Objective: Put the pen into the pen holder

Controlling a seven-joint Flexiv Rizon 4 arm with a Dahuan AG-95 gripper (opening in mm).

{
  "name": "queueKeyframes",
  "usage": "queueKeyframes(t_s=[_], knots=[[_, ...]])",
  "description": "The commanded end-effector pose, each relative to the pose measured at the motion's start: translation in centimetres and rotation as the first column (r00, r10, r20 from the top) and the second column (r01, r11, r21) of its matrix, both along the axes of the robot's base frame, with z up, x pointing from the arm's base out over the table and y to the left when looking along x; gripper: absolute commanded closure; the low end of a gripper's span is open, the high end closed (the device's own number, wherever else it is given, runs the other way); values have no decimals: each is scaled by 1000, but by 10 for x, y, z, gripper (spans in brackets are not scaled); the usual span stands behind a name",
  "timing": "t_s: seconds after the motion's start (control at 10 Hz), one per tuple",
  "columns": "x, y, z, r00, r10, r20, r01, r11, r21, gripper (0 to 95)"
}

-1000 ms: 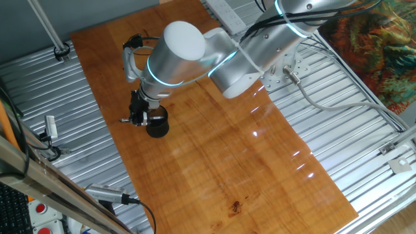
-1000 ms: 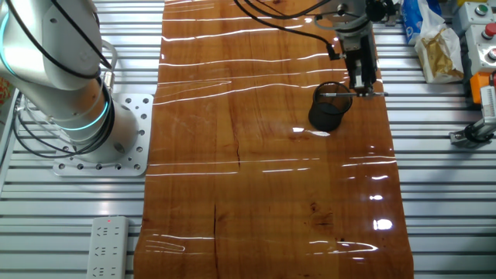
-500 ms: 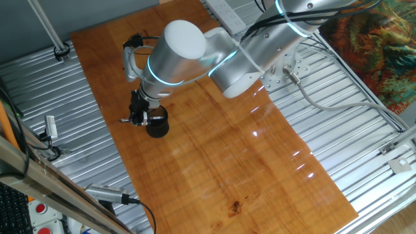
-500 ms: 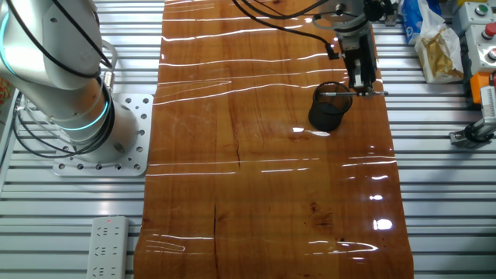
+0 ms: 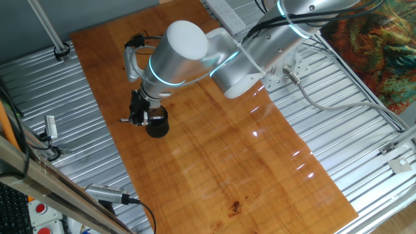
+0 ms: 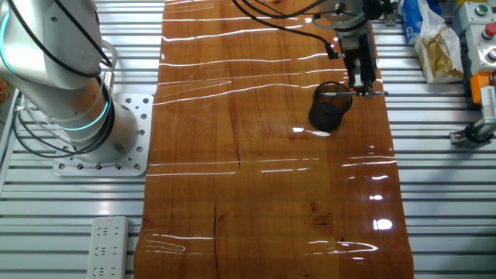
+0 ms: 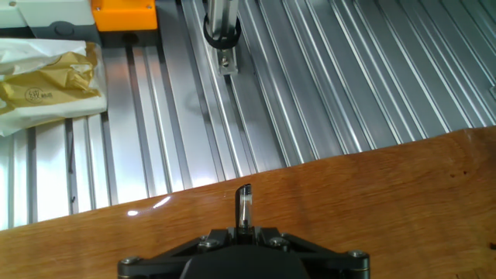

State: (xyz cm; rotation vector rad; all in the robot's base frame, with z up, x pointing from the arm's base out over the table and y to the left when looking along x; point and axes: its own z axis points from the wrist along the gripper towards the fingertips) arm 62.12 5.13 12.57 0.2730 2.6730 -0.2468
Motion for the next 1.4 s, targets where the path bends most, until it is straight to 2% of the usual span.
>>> queueKeyframes(t_s=[0.1, 0.3, 0.4, 1.2, 1.4], knots=[[-1, 0, 1, 1000, 3, 1, -3, 1000, -3, 950], [-1, 0, 2, 1000, 14, -2, -14, 1000, -9, 950], [-1, 0, 2, 1000, 15, -3, -15, 1000, -9, 760], [-2, 1, 4, 1000, 27, -7, -27, 1000, -14, 760], [-2, 1, 4, 1000, 27, -15, -27, 1000, -12, 760]])
